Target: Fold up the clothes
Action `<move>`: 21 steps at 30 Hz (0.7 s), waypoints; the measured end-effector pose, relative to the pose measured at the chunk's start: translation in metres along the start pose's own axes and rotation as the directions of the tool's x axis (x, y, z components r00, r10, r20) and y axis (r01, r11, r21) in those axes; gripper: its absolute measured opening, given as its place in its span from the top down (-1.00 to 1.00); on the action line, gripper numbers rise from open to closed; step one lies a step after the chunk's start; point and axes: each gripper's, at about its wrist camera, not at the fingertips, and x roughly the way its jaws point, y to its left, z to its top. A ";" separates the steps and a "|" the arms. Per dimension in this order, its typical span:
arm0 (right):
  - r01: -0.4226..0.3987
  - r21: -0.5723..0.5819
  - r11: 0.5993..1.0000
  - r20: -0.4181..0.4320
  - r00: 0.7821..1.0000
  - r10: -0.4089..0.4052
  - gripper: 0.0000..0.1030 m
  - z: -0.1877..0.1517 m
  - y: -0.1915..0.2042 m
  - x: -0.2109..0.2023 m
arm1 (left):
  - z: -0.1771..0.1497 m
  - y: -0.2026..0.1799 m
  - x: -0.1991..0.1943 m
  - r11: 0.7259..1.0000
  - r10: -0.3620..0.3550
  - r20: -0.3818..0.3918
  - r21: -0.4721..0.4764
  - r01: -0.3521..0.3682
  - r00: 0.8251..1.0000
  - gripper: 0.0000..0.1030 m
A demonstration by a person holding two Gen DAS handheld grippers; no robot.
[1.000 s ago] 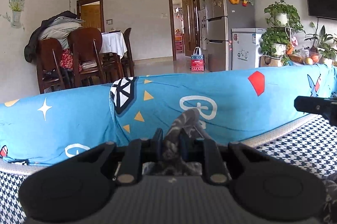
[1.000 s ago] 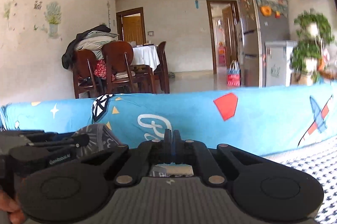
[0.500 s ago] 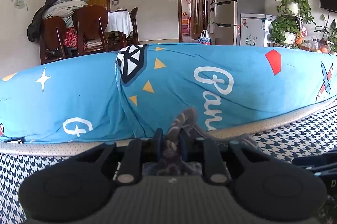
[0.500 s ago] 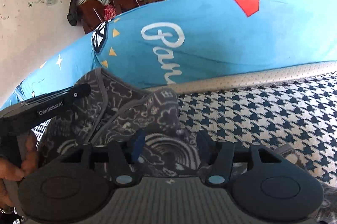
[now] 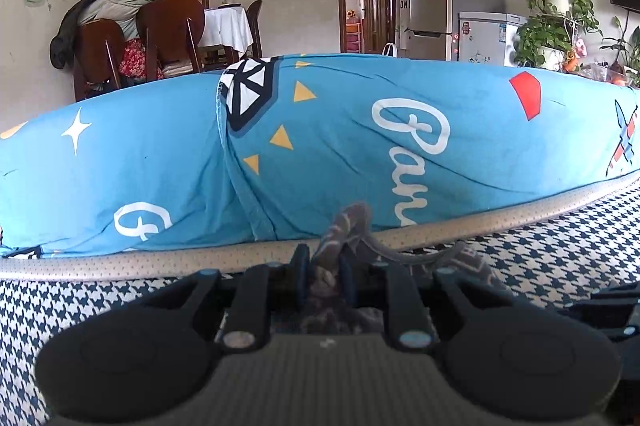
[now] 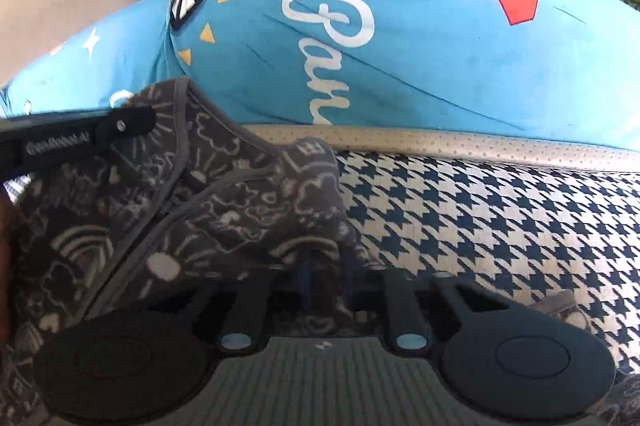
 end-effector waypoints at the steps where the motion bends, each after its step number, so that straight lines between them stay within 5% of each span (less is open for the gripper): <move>1: 0.005 -0.001 1.000 0.013 1.000 -0.005 0.81 0.002 0.000 -0.002 | 0.001 -0.001 -0.001 1.000 0.006 0.011 0.003 -0.006 1.000 0.68; 6: 0.060 -0.015 0.998 0.182 0.982 -0.057 0.86 0.029 0.004 -0.027 | 0.017 -0.005 -0.010 0.999 0.040 0.087 -0.002 -0.040 0.995 0.68; 11: 0.119 0.011 0.993 0.382 0.917 -0.114 0.86 0.062 0.007 -0.054 | 0.041 -0.007 -0.020 0.998 0.068 0.198 -0.033 -0.062 0.978 0.68; 14: 0.147 0.046 0.988 0.430 0.890 -0.152 0.86 0.071 0.008 -0.049 | 0.049 -0.009 -0.017 0.997 0.067 0.236 -0.044 -0.058 0.969 0.67; 16: 0.152 0.049 0.987 0.418 0.894 -0.159 0.86 0.073 0.007 -0.035 | 0.047 -0.008 -0.004 0.997 0.065 0.216 -0.049 -0.056 0.974 0.67; 21: 0.131 0.048 0.990 0.289 0.947 -0.139 0.82 0.061 0.000 0.009 | 0.029 -0.005 0.033 0.997 0.056 0.111 -0.055 -0.050 0.992 0.56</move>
